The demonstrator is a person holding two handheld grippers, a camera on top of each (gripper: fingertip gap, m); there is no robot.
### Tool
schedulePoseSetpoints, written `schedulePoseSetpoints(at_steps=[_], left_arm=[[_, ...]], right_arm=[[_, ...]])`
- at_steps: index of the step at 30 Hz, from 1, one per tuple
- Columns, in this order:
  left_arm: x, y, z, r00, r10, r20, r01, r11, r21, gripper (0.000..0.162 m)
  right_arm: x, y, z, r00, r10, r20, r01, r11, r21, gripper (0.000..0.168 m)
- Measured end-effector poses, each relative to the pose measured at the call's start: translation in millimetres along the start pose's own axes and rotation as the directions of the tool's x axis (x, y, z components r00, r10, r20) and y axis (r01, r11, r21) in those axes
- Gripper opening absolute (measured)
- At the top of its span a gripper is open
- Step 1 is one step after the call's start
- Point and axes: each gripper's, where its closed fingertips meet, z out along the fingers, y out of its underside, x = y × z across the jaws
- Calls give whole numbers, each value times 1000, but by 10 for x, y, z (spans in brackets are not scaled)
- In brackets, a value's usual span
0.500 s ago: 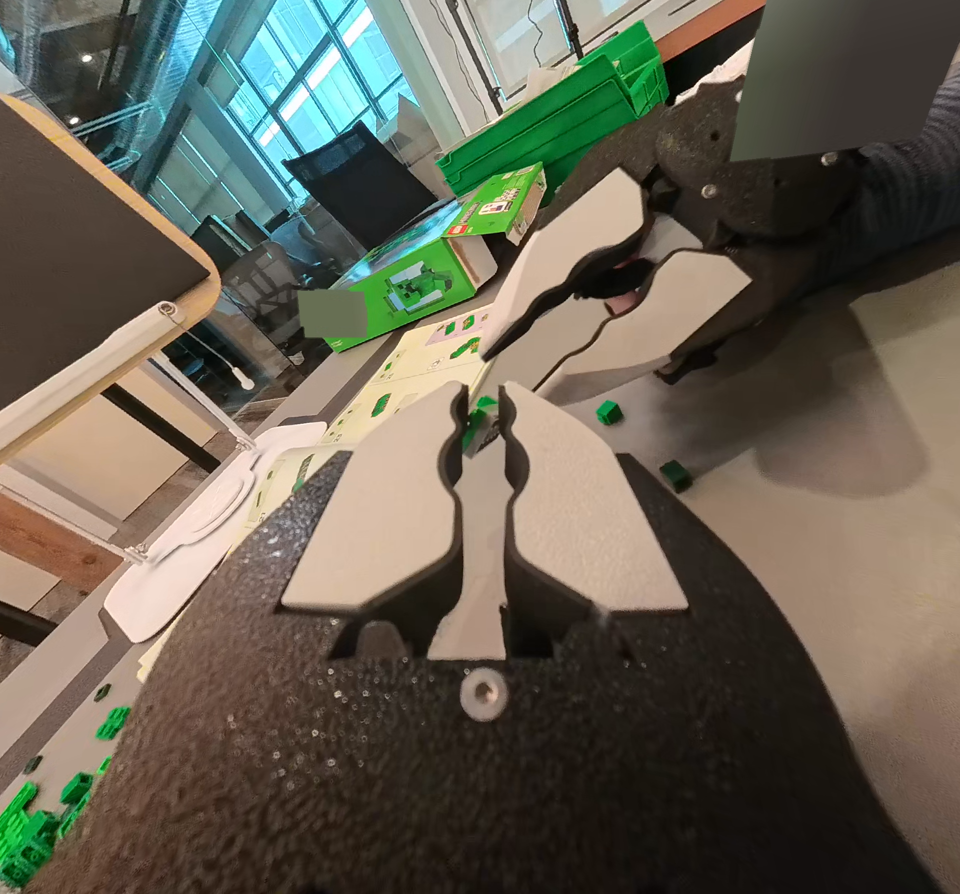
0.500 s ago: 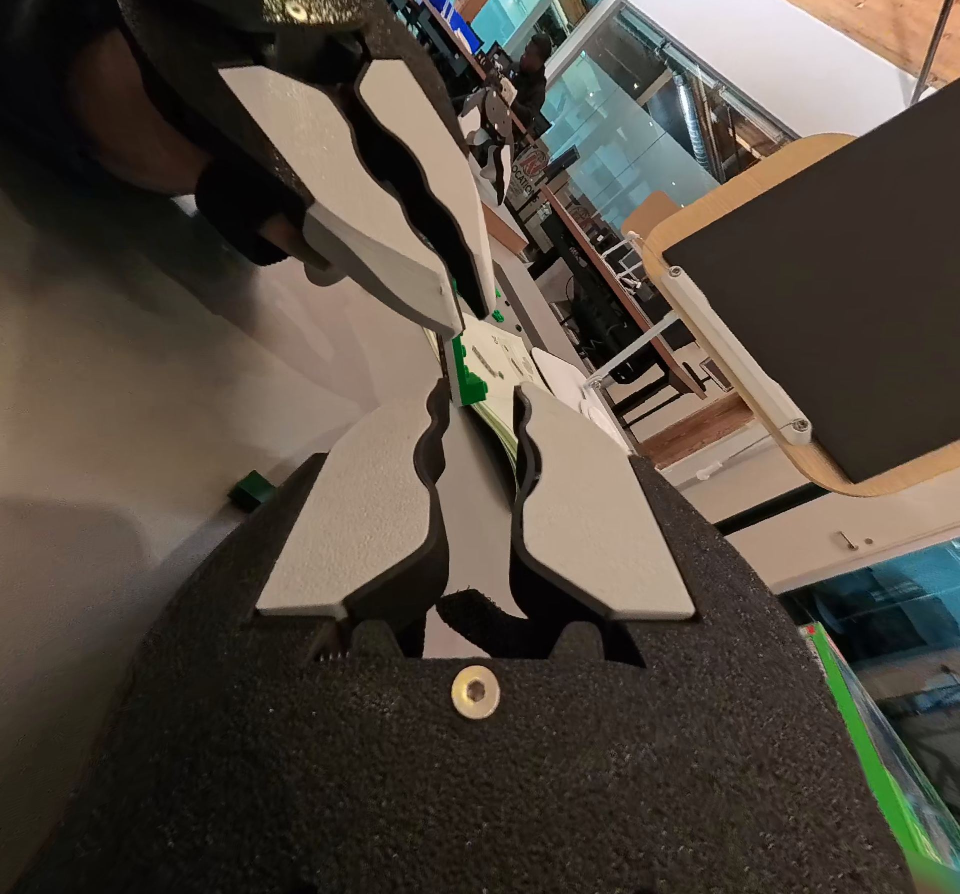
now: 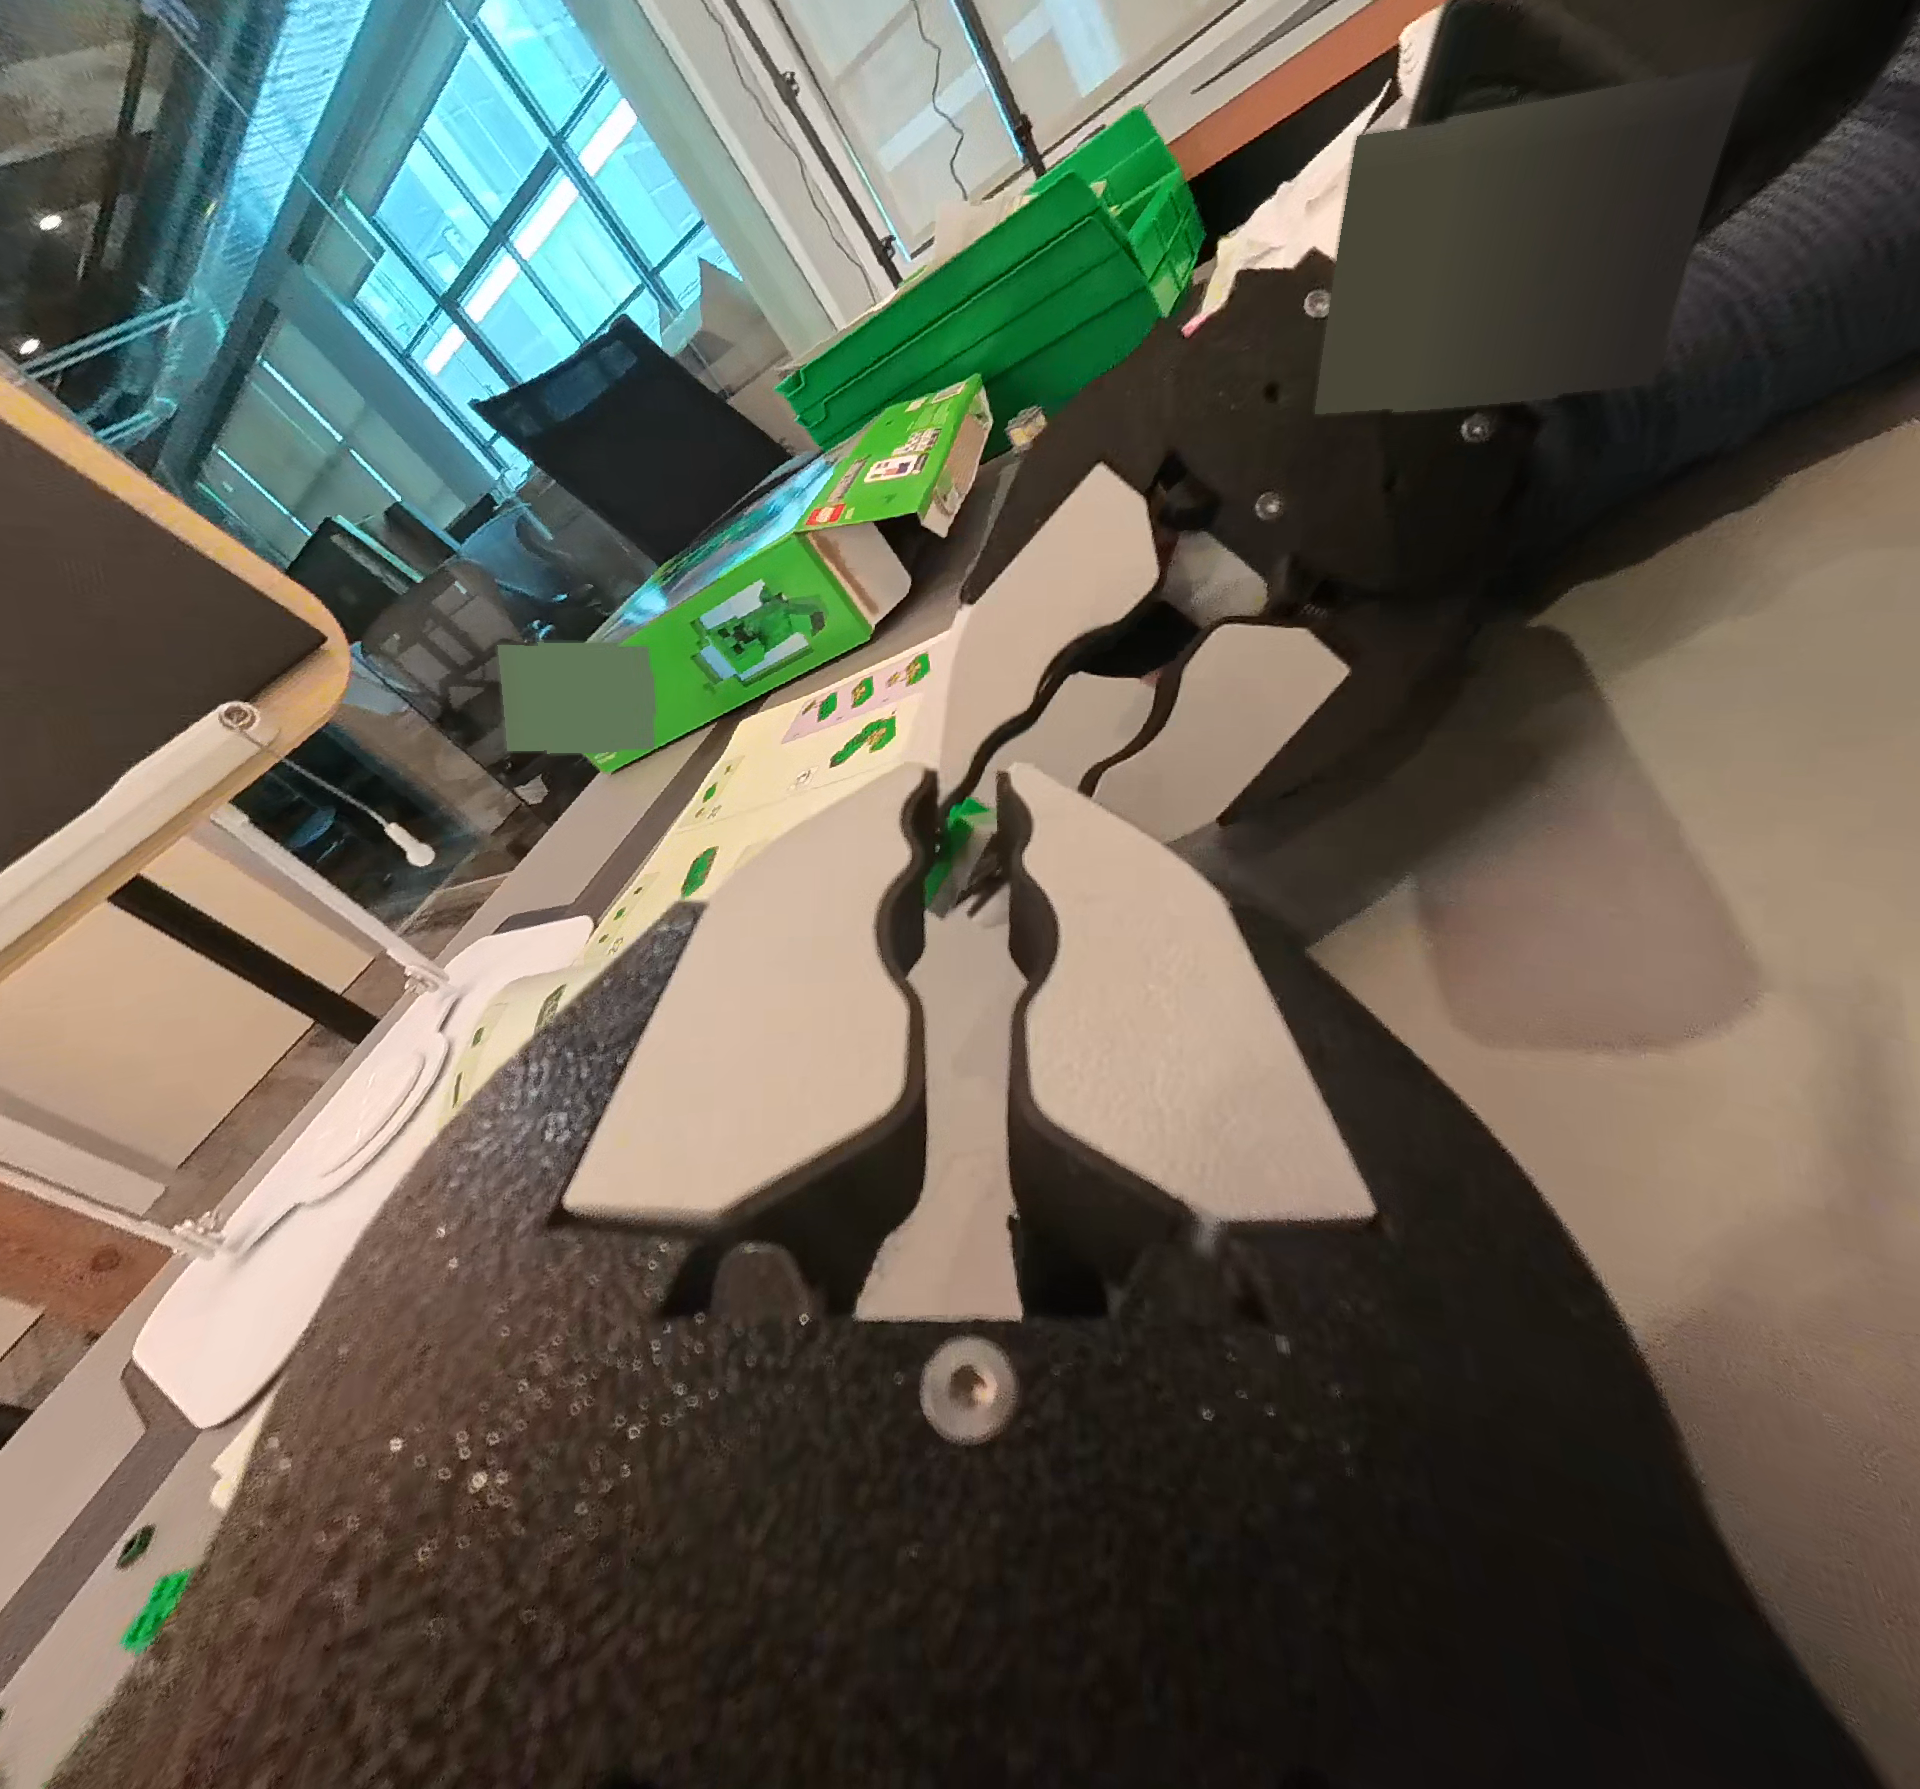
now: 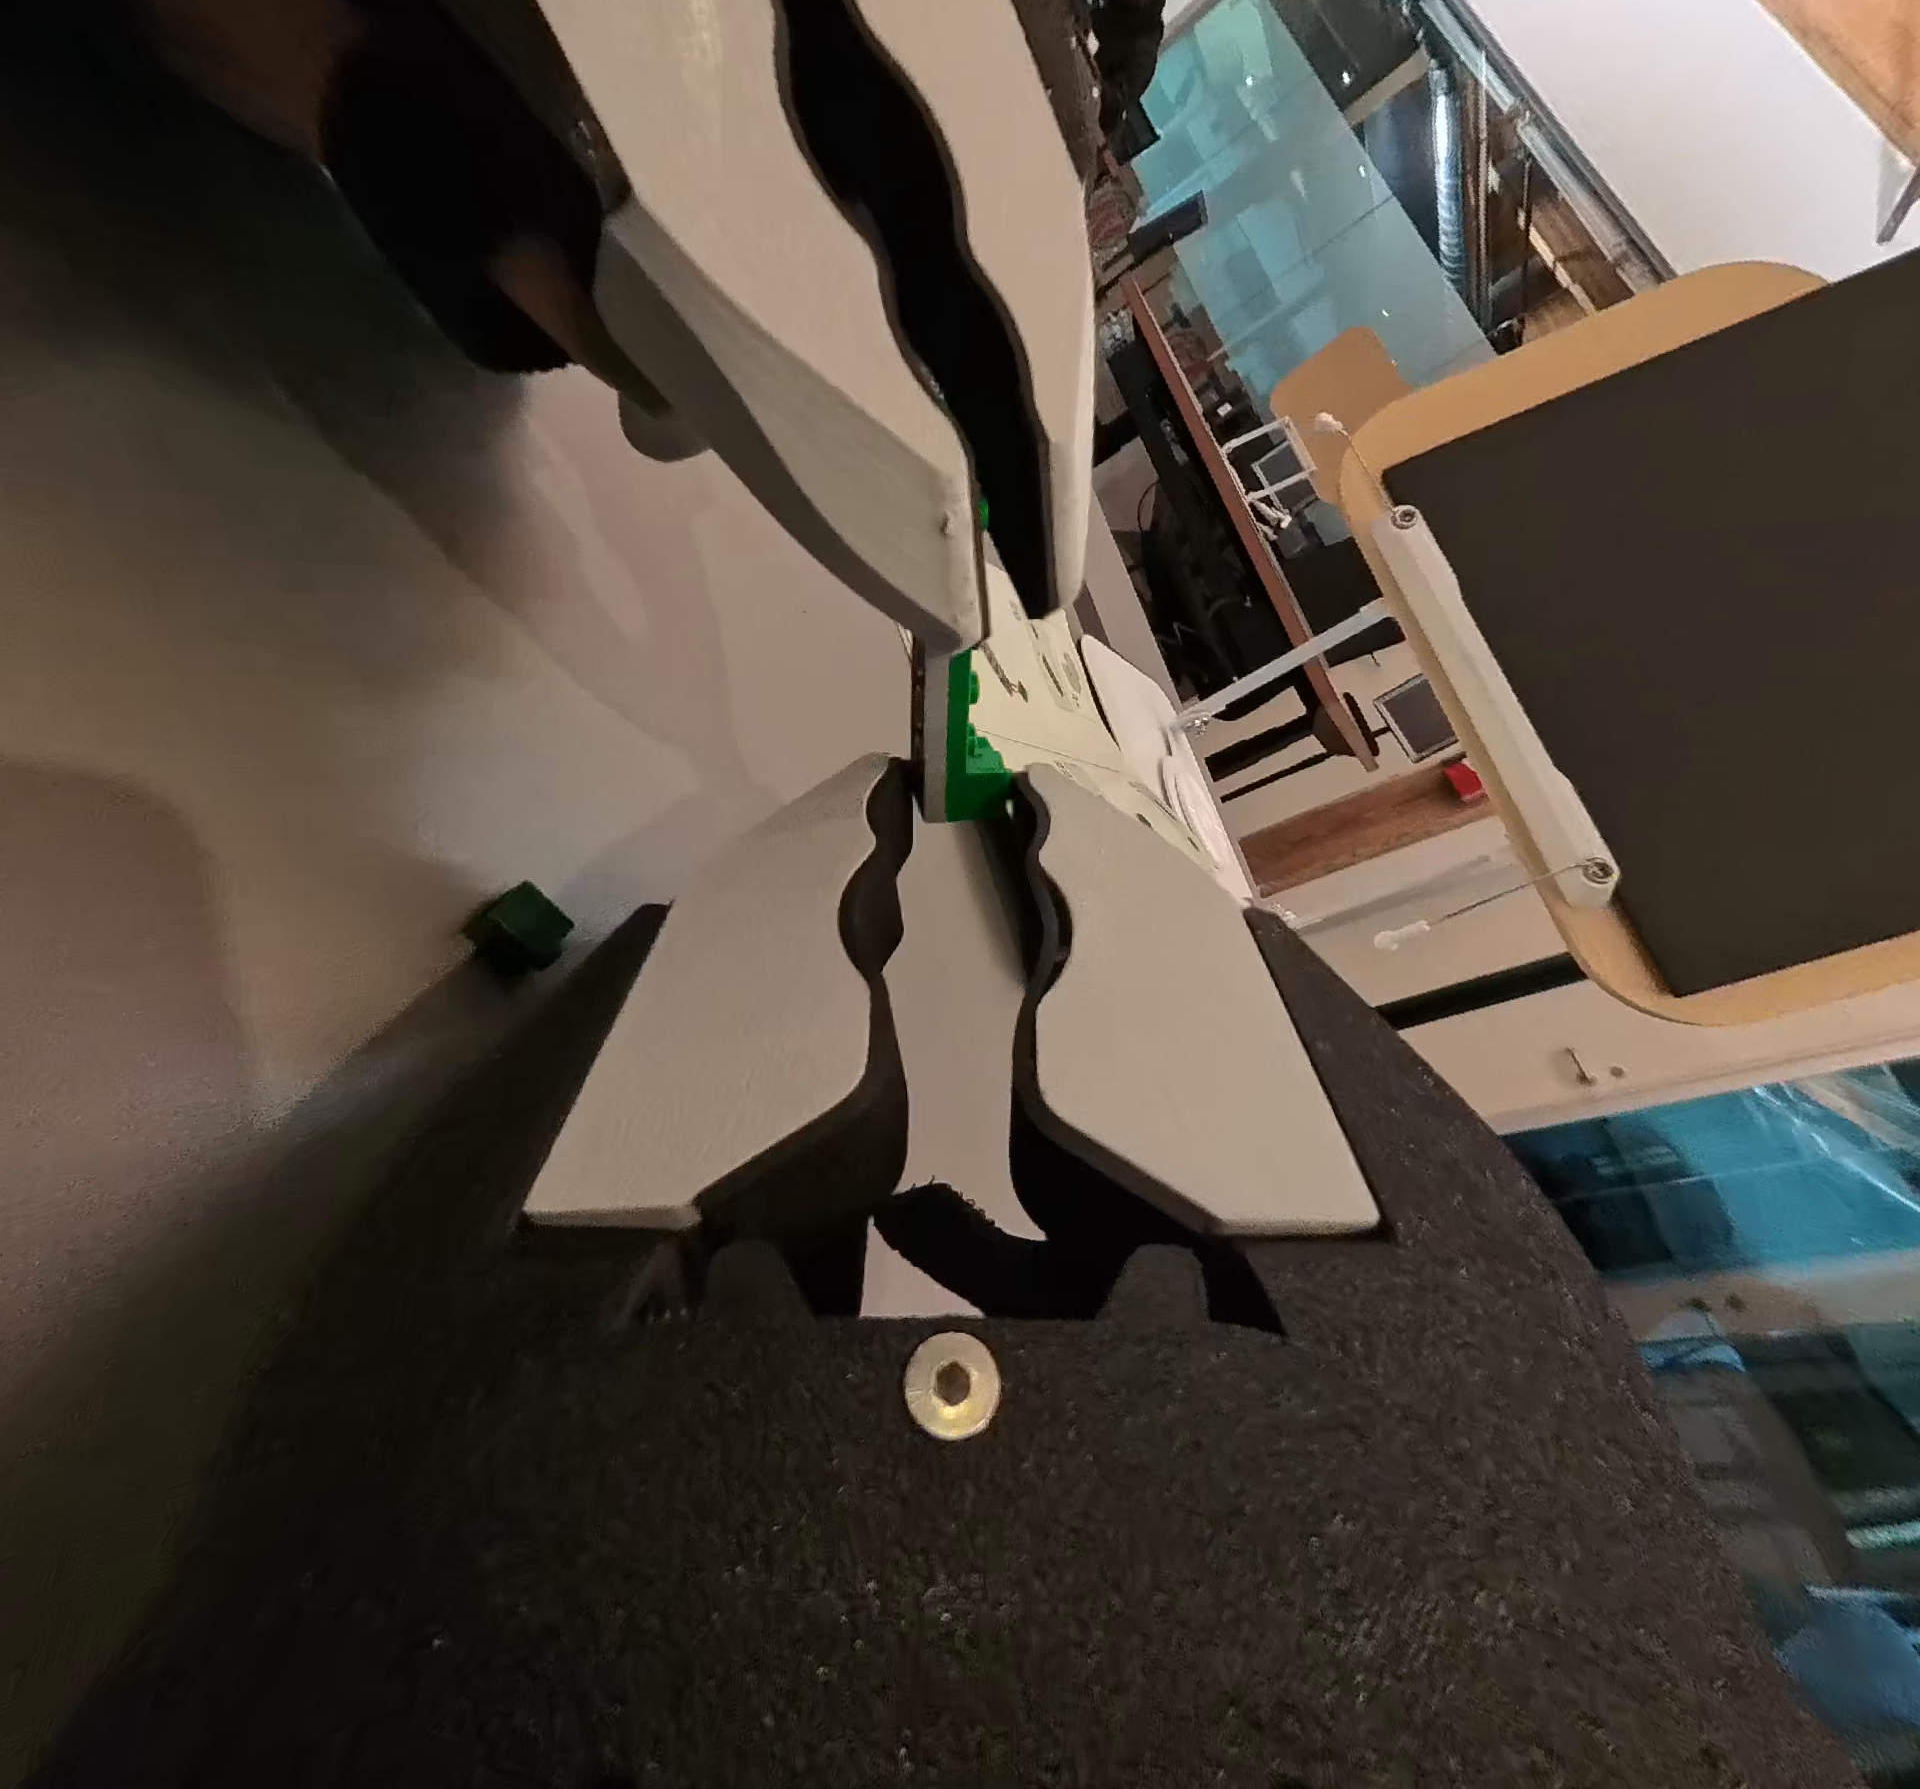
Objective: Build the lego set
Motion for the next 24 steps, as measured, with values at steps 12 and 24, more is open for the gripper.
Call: schedulePoseSetpoints(at_steps=[12, 24], left_arm=[[-100, -53, -18, 997, 7, 78, -10, 999, 41, 24], [-128, -3, -7, 996, -11, 84, 9, 1000, 22, 16]], right_arm=[[67, 10, -22, 998, 56, -18, -56, 998, 6, 17], [88, 56, -19, 999, 18, -47, -19, 1000, -21, 16]])
